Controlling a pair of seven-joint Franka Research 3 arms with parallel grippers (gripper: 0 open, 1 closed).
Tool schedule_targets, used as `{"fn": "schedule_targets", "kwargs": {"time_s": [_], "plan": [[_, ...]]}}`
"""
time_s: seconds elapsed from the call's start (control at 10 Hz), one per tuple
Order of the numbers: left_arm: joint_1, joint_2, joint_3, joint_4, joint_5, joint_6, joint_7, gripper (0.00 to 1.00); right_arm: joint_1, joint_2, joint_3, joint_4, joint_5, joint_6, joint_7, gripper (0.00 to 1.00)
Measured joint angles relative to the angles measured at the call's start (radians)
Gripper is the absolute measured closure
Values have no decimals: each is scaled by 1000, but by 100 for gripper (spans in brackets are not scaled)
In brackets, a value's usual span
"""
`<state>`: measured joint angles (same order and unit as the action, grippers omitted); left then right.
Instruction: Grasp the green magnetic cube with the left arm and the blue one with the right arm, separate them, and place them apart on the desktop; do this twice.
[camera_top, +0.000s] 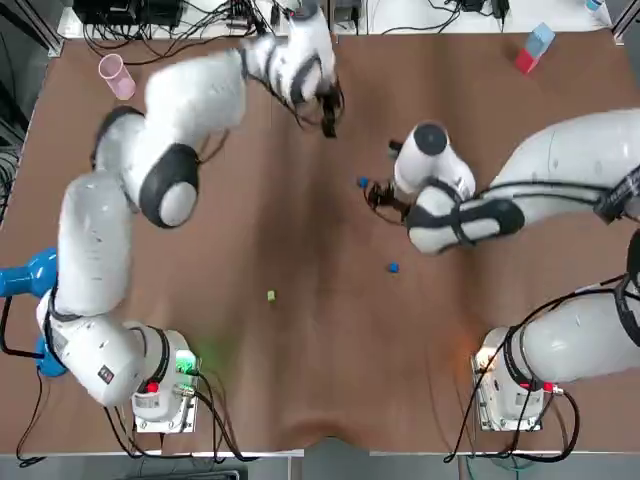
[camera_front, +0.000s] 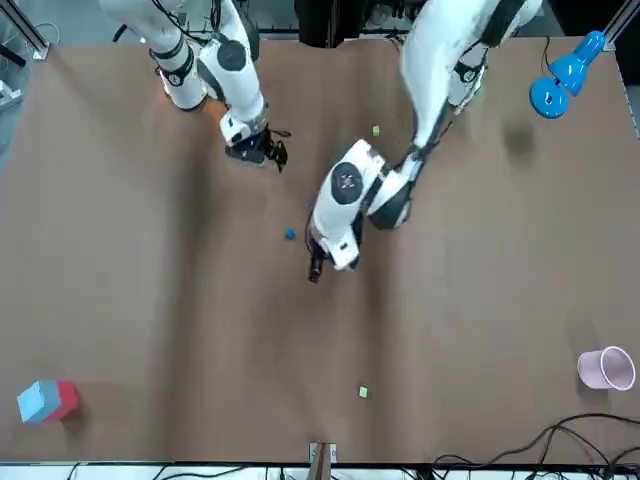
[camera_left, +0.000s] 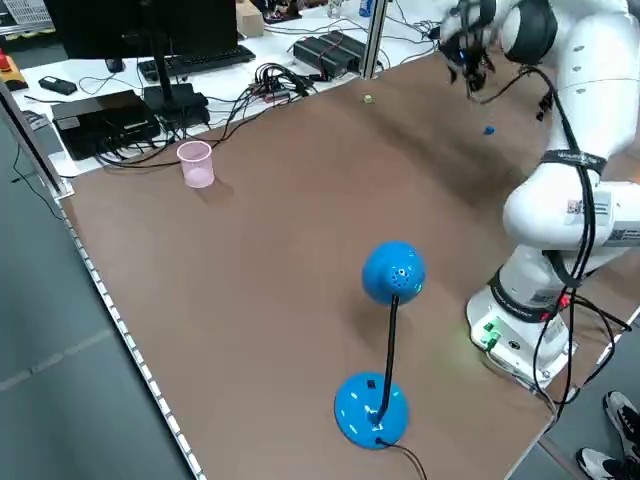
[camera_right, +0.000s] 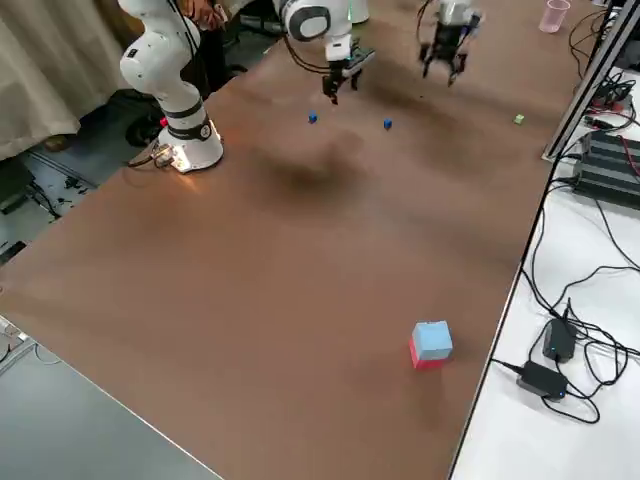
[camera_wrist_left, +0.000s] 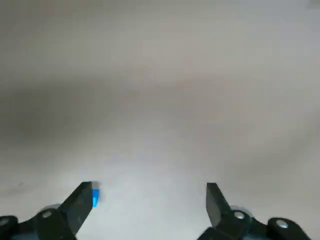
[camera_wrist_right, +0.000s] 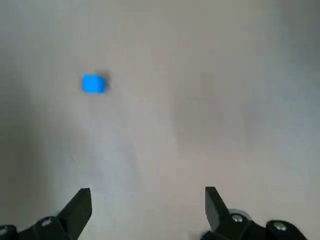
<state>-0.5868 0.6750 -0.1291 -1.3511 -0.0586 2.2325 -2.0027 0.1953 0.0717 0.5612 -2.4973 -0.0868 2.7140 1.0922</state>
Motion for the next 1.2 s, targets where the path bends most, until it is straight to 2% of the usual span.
{"fn": "schedule_targets", "kwargs": {"time_s": [0.2,0.4,0.6,0.7,0.9,1.2], "plan": [[114,-164,5,4,48,-131,93,0,5,125,-59,155,-12,-1,-40,0],[239,-321,5,1,53,-319,269,0,51,294,-140,357,-82,-80,-44,1],[306,-404,6,-14,57,-536,609,0,102,441,-197,512,-101,-135,-44,4],[346,-419,6,-18,57,-578,787,0,121,480,-219,539,-104,-138,-44,7],[454,-454,6,-18,57,-590,1137,0,145,516,-238,548,-107,-142,-43,14],[509,-528,6,-25,57,-593,1698,0,184,543,-239,549,-108,-146,-20,27]]}}
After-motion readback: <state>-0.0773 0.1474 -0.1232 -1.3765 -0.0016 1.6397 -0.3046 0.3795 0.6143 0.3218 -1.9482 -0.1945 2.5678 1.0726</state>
